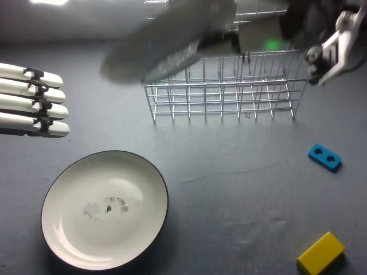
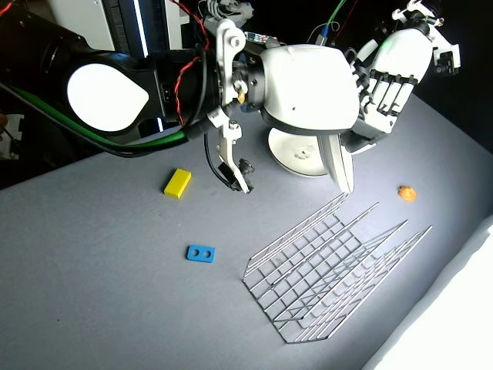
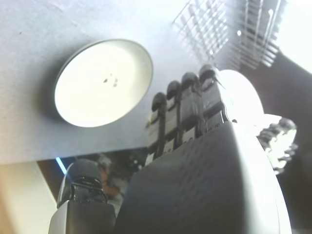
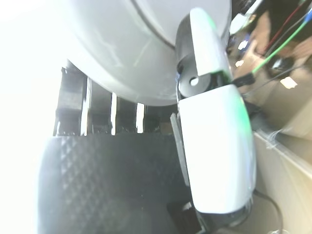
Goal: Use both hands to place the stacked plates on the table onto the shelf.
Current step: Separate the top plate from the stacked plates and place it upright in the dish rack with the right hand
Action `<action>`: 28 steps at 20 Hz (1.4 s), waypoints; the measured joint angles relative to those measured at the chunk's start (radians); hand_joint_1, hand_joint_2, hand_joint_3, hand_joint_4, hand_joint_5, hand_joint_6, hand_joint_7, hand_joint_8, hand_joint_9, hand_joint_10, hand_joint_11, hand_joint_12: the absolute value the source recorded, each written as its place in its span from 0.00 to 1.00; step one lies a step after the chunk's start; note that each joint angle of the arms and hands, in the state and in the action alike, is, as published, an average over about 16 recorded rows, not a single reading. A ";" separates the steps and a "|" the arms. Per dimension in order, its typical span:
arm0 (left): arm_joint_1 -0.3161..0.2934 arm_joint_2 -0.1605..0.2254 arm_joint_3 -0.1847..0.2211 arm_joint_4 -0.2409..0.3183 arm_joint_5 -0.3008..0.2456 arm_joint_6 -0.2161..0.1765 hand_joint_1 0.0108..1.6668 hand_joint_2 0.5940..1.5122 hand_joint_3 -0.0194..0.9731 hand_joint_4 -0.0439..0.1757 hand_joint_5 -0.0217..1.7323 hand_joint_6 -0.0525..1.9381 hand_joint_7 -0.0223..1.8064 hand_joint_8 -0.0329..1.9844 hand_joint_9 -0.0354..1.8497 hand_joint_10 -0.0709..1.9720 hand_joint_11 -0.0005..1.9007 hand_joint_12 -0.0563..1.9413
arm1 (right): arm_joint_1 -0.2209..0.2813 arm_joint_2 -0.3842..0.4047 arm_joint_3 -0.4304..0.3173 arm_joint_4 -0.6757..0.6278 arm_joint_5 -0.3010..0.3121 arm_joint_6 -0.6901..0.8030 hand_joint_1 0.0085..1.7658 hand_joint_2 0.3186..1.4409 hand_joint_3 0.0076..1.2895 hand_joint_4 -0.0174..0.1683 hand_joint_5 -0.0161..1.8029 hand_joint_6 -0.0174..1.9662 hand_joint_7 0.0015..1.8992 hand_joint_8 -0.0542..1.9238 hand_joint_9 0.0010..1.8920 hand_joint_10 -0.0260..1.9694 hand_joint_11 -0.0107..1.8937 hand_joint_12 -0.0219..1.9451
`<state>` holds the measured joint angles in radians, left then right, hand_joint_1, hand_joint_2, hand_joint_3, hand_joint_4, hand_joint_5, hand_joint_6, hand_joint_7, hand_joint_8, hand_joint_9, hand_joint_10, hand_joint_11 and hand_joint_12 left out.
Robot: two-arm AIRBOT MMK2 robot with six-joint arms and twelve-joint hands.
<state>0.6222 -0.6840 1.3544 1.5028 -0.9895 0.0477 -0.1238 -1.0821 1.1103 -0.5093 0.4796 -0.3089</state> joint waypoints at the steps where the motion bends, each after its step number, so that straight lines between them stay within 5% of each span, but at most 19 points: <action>1: -0.001 0.000 0.002 0.004 -0.005 0.000 0.01 0.58 0.03 0.21 0.09 0.03 0.08 0.02 0.06 0.04 0.01 0.04 | 0.014 0.001 0.011 -0.001 -0.017 0.040 0.64 0.68 0.00 0.17 0.42 0.66 0.43 0.70 0.36 0.64 0.25 0.88; 12: -0.007 -0.007 0.007 0.031 -0.024 0.000 0.01 0.58 0.03 0.21 0.09 0.03 0.07 0.02 0.06 0.04 0.01 0.04 | 0.078 -0.031 0.138 -0.012 -0.165 0.303 0.65 0.72 0.00 0.12 0.42 0.66 0.43 0.69 0.36 0.63 0.23 0.88; 28: 0.022 -0.011 -0.006 0.049 -0.030 0.000 0.01 0.58 0.03 0.21 0.09 0.03 0.08 0.02 0.06 0.04 0.01 0.04 | 0.005 -0.156 0.312 0.003 -0.235 0.314 0.65 0.75 0.00 0.12 0.41 0.64 0.44 0.68 0.36 0.62 0.23 0.88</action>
<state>0.6446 -0.6955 1.3488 1.5517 -1.0198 0.0479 -0.1192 -1.2380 1.4227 -0.5060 0.2449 0.0053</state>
